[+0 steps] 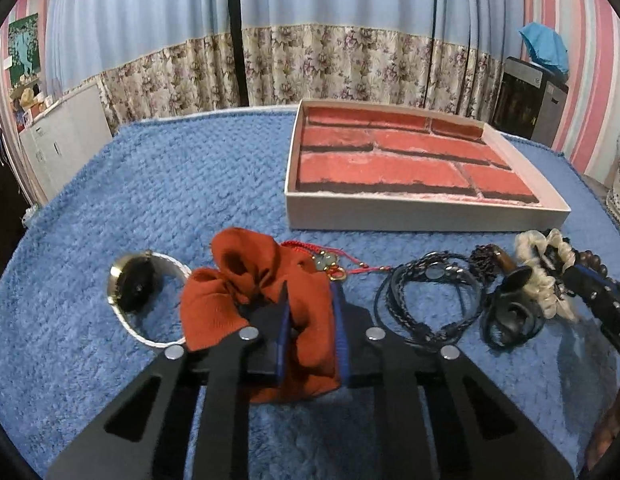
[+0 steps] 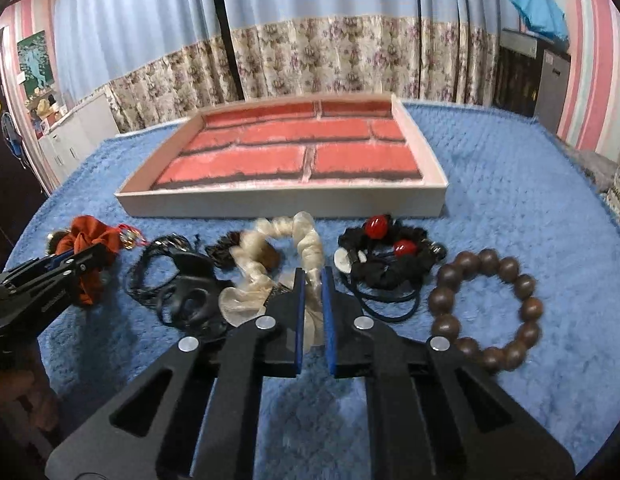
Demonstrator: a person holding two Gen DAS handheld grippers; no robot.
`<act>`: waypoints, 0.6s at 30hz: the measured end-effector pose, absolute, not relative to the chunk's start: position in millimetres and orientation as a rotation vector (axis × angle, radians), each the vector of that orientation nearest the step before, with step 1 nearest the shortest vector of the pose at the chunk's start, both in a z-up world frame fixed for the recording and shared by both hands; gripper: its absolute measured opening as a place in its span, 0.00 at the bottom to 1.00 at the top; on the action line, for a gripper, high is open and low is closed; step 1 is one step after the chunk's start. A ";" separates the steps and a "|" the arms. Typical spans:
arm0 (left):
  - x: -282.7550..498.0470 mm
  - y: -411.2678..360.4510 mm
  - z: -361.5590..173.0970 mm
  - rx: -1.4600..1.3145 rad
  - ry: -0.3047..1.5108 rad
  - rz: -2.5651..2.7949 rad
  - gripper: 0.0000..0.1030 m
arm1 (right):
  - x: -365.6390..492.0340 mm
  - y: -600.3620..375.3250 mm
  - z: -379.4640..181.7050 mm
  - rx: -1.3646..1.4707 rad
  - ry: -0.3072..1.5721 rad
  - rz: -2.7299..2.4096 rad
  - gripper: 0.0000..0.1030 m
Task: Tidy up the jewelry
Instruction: 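Release the orange scrunchie into the tray with the left tool while the right tool releases the cream one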
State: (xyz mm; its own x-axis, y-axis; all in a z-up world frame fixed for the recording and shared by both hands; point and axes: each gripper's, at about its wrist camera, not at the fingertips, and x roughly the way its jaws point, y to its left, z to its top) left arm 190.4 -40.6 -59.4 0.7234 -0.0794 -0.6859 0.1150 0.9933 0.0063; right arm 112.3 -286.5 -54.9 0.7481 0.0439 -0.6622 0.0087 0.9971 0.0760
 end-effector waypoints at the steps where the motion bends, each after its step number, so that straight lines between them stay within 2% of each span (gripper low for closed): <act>1: 186.4 -40.2 -54.1 0.044 0.744 -0.115 0.16 | 107.3 -287.0 -50.3 0.072 0.713 0.018 0.08; 11: 130.8 -36.2 -10.1 -0.021 0.615 -0.199 0.14 | 48.4 -301.7 -6.1 0.063 0.589 -0.007 0.08; 18: 107.2 -38.6 6.9 0.002 0.591 -0.191 0.14 | 20.3 -307.2 10.0 0.073 0.544 -0.011 0.08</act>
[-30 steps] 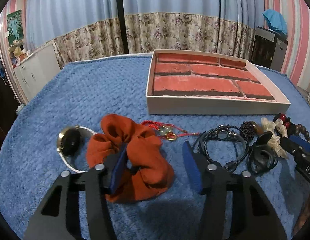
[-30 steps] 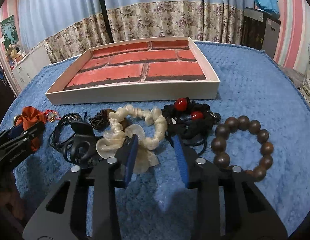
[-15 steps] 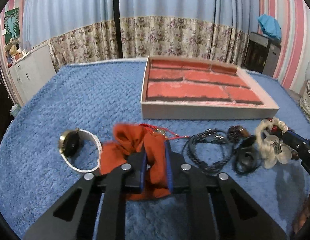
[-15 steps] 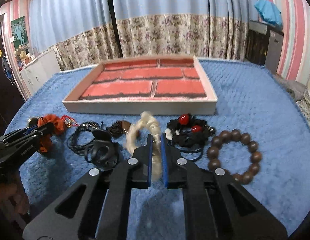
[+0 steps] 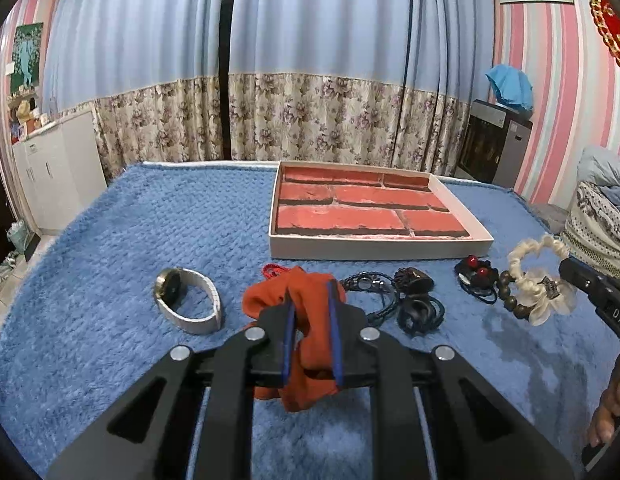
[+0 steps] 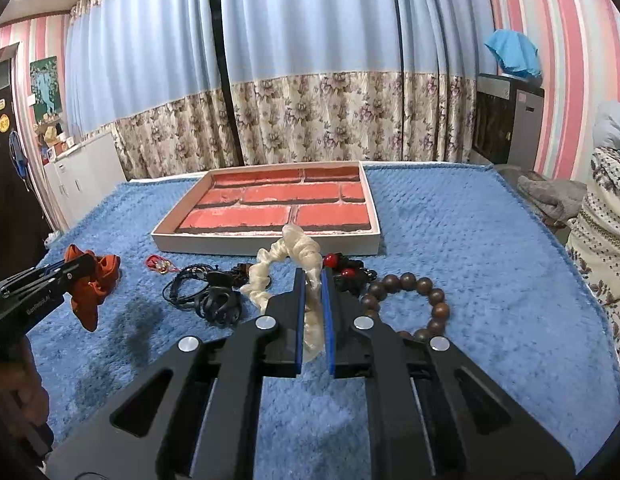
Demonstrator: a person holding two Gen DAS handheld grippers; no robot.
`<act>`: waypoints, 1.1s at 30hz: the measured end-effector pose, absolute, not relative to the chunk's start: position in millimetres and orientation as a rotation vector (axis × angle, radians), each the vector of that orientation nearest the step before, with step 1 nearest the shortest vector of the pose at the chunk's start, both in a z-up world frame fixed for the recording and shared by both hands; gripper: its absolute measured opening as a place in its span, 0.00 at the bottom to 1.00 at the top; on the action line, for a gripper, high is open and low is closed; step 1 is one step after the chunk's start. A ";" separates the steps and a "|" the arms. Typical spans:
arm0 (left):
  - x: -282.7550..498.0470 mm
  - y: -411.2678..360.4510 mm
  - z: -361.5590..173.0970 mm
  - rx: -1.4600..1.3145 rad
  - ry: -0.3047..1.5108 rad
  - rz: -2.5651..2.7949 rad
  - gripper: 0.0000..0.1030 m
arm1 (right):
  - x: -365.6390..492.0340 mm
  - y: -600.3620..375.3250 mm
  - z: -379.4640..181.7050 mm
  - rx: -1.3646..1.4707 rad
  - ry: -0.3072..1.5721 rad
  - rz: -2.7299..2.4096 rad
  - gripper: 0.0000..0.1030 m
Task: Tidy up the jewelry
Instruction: 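Release the orange scrunchie into the tray with the left tool while the right tool releases the cream one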
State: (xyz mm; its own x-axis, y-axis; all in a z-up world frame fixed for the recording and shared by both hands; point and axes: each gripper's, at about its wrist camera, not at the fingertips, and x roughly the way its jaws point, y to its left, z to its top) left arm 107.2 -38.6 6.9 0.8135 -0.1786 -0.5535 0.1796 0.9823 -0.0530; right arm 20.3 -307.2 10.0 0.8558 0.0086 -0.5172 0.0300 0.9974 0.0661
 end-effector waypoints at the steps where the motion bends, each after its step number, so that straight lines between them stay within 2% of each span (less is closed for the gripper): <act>1: 104.2 -39.5 11.1 0.006 0.581 -0.188 0.14 | 18.2 -307.4 11.6 0.073 0.539 -0.010 0.08; 12: 104.3 -45.4 25.6 0.028 0.538 -0.204 0.14 | 10.4 -307.2 29.3 0.045 0.474 -0.004 0.08; 22: 171.2 -53.9 47.2 0.020 0.476 -0.235 0.14 | 71.0 -313.6 49.7 0.048 0.436 0.030 0.09; 33: 266.0 -68.0 -3.5 0.022 0.565 -0.252 0.14 | 179.4 -338.3 16.6 0.113 0.521 0.034 0.09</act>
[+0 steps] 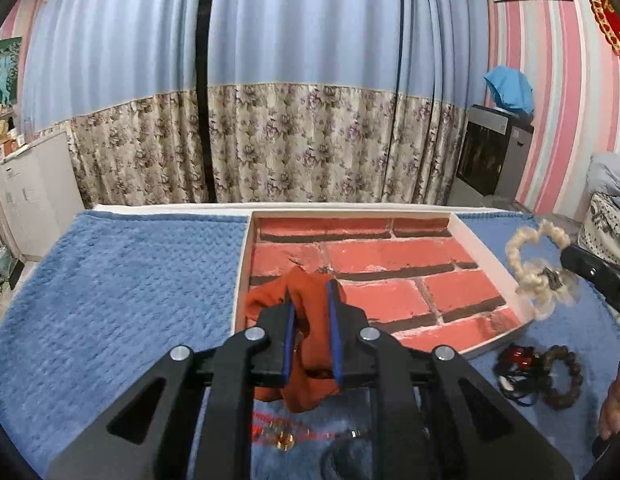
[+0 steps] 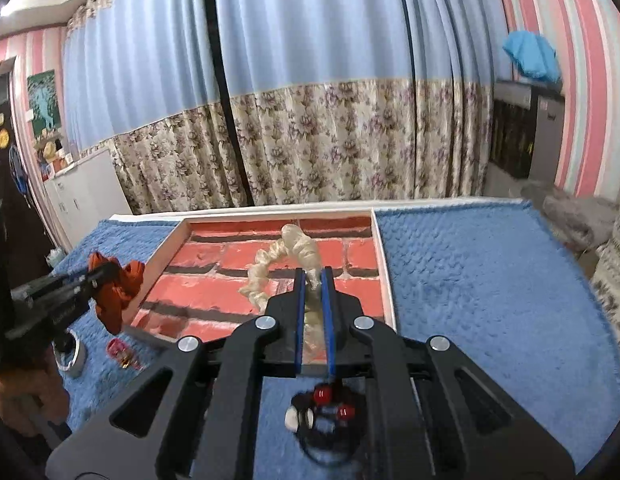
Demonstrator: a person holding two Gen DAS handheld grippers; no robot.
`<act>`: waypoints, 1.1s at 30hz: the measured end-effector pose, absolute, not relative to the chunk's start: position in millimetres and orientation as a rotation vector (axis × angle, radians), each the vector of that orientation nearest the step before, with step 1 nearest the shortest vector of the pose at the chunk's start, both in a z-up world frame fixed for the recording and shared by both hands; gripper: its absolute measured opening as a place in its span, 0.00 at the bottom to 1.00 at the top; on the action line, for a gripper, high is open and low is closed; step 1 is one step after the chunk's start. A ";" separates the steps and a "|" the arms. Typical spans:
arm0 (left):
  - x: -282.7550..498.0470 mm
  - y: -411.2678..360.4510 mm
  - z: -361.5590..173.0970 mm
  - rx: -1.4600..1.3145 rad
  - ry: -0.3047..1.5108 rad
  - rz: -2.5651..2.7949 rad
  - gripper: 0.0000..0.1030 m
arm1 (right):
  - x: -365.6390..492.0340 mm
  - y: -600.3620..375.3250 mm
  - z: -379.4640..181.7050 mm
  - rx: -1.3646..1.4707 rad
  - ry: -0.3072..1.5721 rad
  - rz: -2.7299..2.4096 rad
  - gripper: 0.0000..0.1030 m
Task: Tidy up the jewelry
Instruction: 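Release the orange scrunchie into the tray with the left tool while the right tool releases the cream one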
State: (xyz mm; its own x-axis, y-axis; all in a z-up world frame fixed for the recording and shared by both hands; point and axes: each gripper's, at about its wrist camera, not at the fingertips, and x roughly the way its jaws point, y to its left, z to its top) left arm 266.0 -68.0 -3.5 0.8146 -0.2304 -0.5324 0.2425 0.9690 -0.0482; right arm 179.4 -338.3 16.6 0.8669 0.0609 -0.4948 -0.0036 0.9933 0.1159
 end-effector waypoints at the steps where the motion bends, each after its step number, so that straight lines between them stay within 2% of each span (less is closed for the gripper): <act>1: 272.8 -69.0 -9.2 0.020 0.575 -0.254 0.14 | 188.0 -341.8 11.1 0.124 0.532 0.032 0.09; 9: 305.3 -68.9 -45.6 0.010 0.674 -0.227 0.14 | 231.2 -362.4 -40.2 0.185 0.693 -0.022 0.09; 15: 311.0 -68.2 -58.9 0.003 0.717 -0.227 0.17 | 231.9 -357.6 -56.8 0.136 0.740 -0.062 0.14; 18: 310.9 -67.0 -59.6 -0.001 0.719 -0.224 0.18 | 229.9 -356.4 -57.9 0.128 0.733 -0.060 0.23; 20: 310.0 -67.0 -58.4 0.002 0.714 -0.220 0.23 | 227.5 -357.0 -56.0 0.117 0.720 -0.069 0.40; 22: 307.7 -68.3 -57.0 0.010 0.706 -0.211 0.35 | 223.7 -356.6 -52.5 0.117 0.704 -0.072 0.50; 25: 298.0 -70.4 -50.0 0.035 0.666 -0.187 0.53 | 216.1 -351.9 -41.6 0.082 0.666 -0.082 0.60; 33: 284.0 -71.2 -30.2 0.041 0.596 -0.159 0.64 | 199.9 -348.0 -17.8 0.030 0.583 -0.100 0.76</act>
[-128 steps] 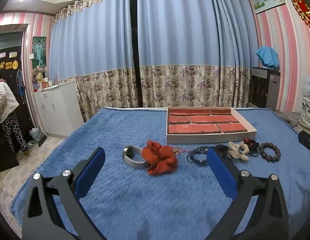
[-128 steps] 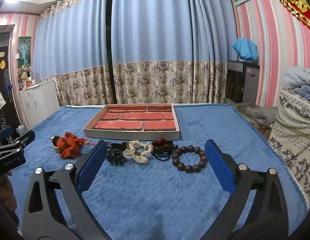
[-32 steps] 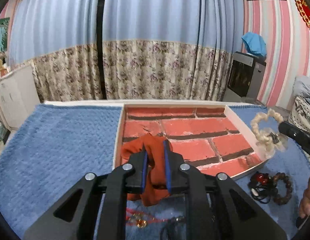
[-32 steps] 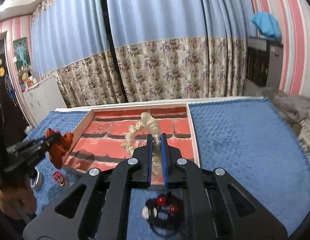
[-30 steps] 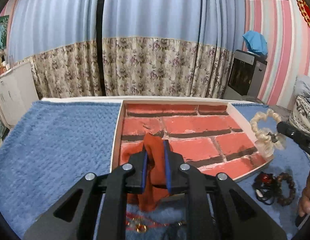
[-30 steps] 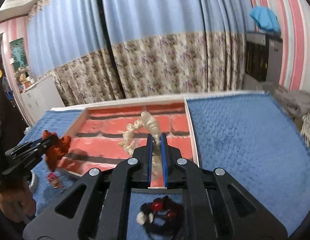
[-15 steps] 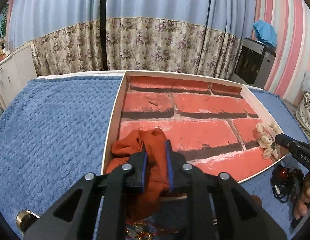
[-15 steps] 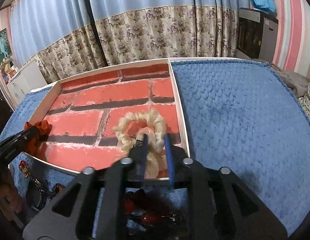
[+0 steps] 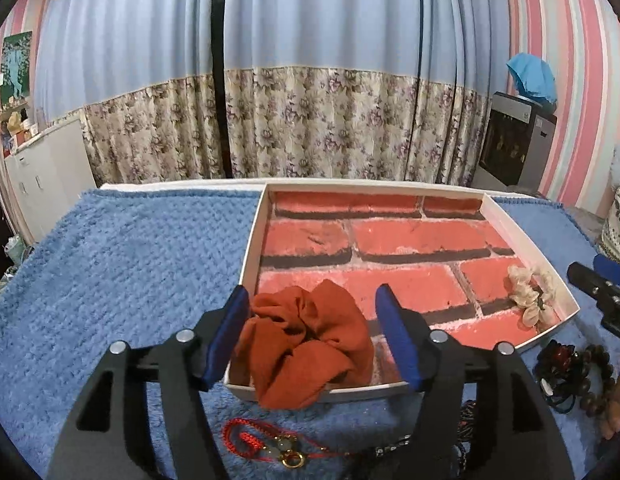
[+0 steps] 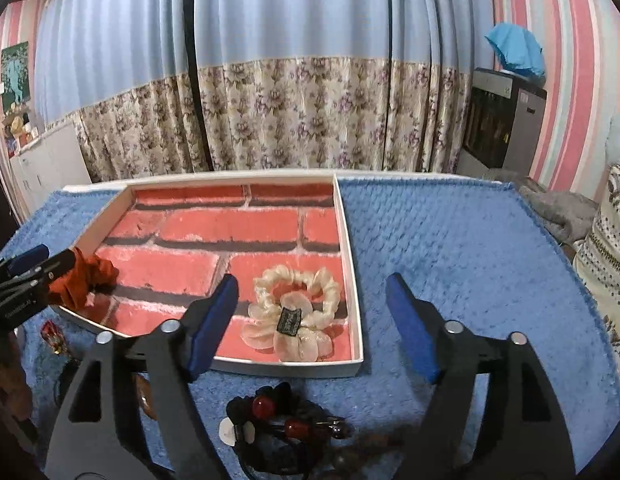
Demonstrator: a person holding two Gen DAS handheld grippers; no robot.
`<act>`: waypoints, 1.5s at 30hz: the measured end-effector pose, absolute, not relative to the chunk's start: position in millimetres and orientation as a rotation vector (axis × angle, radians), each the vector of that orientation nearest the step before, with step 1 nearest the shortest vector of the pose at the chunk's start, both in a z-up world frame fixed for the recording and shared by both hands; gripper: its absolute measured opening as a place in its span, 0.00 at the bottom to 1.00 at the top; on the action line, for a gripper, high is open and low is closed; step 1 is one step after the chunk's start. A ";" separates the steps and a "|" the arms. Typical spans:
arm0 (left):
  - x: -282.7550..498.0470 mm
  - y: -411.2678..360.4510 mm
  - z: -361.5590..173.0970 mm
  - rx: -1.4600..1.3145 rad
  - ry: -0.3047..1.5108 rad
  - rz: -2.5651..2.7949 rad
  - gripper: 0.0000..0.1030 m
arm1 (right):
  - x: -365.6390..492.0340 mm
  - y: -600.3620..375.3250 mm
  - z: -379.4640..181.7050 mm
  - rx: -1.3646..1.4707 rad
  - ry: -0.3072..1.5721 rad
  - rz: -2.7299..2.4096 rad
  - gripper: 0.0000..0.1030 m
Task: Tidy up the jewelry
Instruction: 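Release the orange scrunchie into the tray with the left tool while the right tool releases the cream one, then grasp the black claw clip with the left tool while the right tool grasps a black hair tie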
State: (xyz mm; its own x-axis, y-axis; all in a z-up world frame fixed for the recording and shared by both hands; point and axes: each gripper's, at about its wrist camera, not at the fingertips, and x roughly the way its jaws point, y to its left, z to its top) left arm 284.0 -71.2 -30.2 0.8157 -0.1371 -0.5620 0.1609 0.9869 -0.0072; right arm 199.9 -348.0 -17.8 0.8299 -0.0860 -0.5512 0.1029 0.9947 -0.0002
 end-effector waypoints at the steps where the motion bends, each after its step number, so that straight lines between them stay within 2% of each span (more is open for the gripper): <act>1: 283.0 -71.3 -28.1 0.041 0.592 -0.159 0.64 | 198.6 -349.6 -14.6 0.035 0.576 -0.100 0.77; 7: 266.9 -59.3 4.7 0.019 0.545 -0.152 0.64 | 178.0 -361.7 14.1 0.059 0.521 -0.124 0.77; 14: 204.7 -7.7 40.2 0.040 0.493 -0.079 0.65 | 96.3 -388.3 35.8 0.025 0.482 -0.161 0.78; 21: 127.7 9.4 11.6 0.078 0.499 -0.052 0.66 | 21.2 -384.3 2.1 0.016 0.528 -0.174 0.78; 26: 101.1 1.6 -11.6 0.059 0.542 -0.077 0.66 | 2.8 -374.3 -14.7 0.045 0.563 -0.158 0.78; 38: 90.4 -2.2 -21.4 0.058 0.563 -0.095 0.66 | 7.0 -358.5 -17.8 0.031 0.576 -0.117 0.78; 45: 94.6 -31.2 -20.5 0.059 0.568 -0.161 0.66 | 25.1 -353.0 -19.6 0.029 0.580 -0.101 0.77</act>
